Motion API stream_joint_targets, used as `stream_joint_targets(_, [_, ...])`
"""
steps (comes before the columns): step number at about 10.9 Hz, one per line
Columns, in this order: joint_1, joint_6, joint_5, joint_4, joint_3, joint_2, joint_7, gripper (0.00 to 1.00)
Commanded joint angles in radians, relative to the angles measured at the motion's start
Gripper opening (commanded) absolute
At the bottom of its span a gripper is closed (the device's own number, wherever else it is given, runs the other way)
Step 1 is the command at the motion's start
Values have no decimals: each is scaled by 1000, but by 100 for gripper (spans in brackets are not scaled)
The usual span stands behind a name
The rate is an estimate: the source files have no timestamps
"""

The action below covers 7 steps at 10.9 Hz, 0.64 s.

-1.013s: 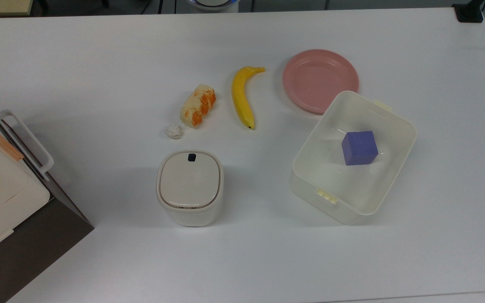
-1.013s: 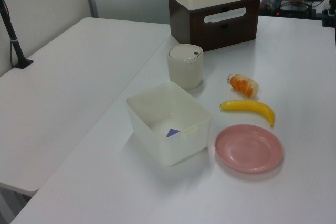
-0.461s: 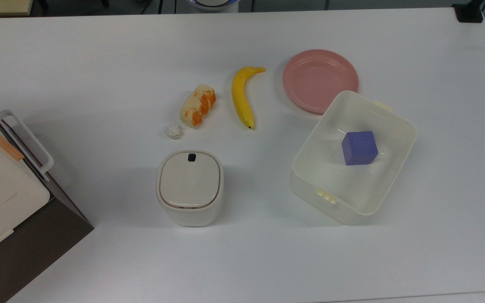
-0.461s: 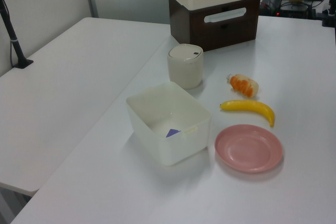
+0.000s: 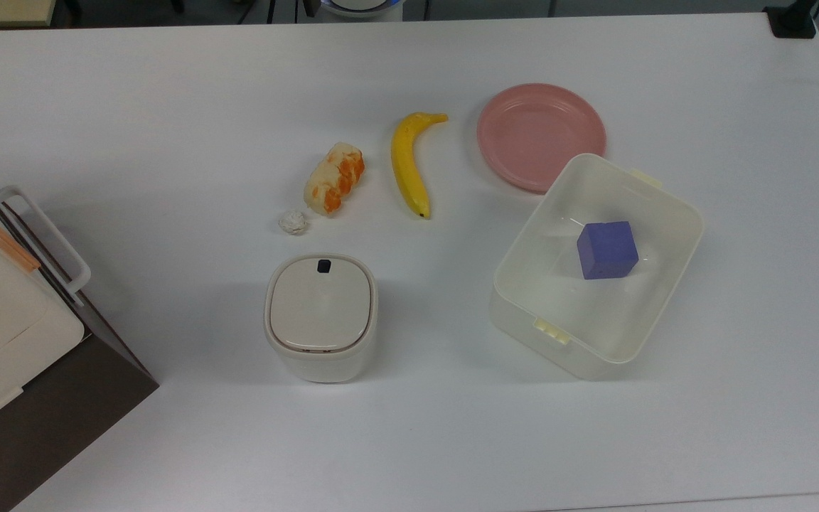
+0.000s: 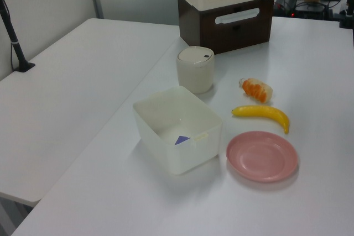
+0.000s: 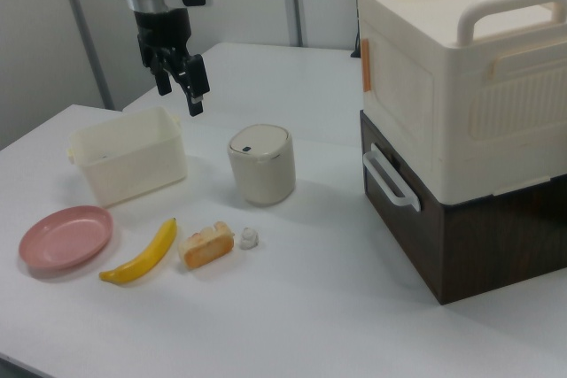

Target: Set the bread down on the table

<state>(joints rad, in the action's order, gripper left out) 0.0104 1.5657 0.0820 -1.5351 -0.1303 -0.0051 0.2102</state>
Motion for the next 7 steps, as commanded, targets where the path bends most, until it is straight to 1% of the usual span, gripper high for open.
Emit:
stream_joint_targets(1, [25,27,-5,-23,-22,-21,-37,100])
stream_joint_targets(3, [26,17,-5,-23,-17,-19,-89,100])
stream_joint_targets(5, [26,16,-10,-22,-11,-22,-184,100])
stream_joint_targets(7, [26,16,-10,-14,-15,-23,-198,100])
